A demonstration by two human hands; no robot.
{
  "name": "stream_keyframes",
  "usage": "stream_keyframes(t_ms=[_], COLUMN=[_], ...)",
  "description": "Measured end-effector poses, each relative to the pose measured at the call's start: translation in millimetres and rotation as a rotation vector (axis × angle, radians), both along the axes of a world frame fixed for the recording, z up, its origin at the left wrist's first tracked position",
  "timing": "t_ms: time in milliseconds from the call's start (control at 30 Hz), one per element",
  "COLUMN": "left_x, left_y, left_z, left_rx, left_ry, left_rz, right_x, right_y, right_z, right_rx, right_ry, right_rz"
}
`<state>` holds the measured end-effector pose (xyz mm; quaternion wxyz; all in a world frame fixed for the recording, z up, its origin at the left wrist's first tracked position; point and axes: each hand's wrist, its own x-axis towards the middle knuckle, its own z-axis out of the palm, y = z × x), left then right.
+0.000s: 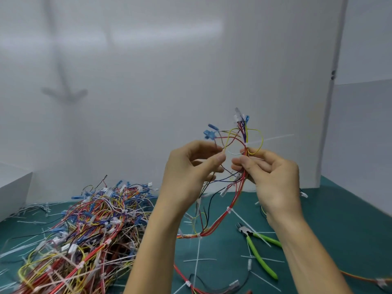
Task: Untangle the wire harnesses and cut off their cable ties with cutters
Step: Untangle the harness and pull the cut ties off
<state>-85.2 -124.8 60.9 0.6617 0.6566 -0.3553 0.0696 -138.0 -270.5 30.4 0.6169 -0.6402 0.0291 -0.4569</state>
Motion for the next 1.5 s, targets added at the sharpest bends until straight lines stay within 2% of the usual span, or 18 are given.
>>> stream_keyframes(t_ms=[100, 233, 433, 500, 667, 833, 933, 1033, 1200, 1333, 1500], left_x=[7.9, 15.3, 16.1, 16.2, 15.0, -1.0, -2.6, 3.8, 13.2, 17.2, 18.4], left_y=[6.8, 21.7, 43.2, 43.8, 31.3, 2.6, -3.7, 4.6, 26.6, 35.6, 37.2], left_z=[-10.8, -14.2, -10.0, -10.0, -10.9, -13.6, -14.1, -13.2, -8.3, -7.0, -6.9], left_rx=[0.188, 0.499, 0.669, 0.699, 0.579, 0.368, 0.23, 0.12, -0.169, -0.28, -0.273], left_ry=[-0.04, -0.089, -0.05, -0.075, -0.298, -0.29, -0.257, -0.144, 0.184, 0.294, 0.36], left_rz=[0.068, -0.001, -0.246, -0.211, 0.155, 0.149, 0.218, 0.138, -0.003, -0.086, -0.172], right_x=[-0.9, -2.3, -2.1, -1.9, -4.4, -4.4, -8.0, -9.8, -8.1, -8.5, -7.8], right_y=[-3.3, -5.0, -6.4, -6.5, -2.3, 12.8, 17.7, 18.9, 16.3, 18.1, 29.7], right_z=[2.4, 5.4, 5.0, 4.8, 7.2, 9.5, 12.5, 13.8, 12.2, 11.8, 10.7], right_rx=[0.136, 0.23, 0.31, 0.331, 0.295, 0.105, -0.024, -0.092, -0.199, -0.217, -0.196], right_ry=[-0.047, -0.08, -0.081, -0.083, -0.069, -0.074, -0.074, -0.053, 0.028, 0.199, 0.198], right_rz=[0.067, 0.109, 0.158, 0.181, 0.244, 0.255, 0.365, 0.381, 0.08, 0.258, 0.345])
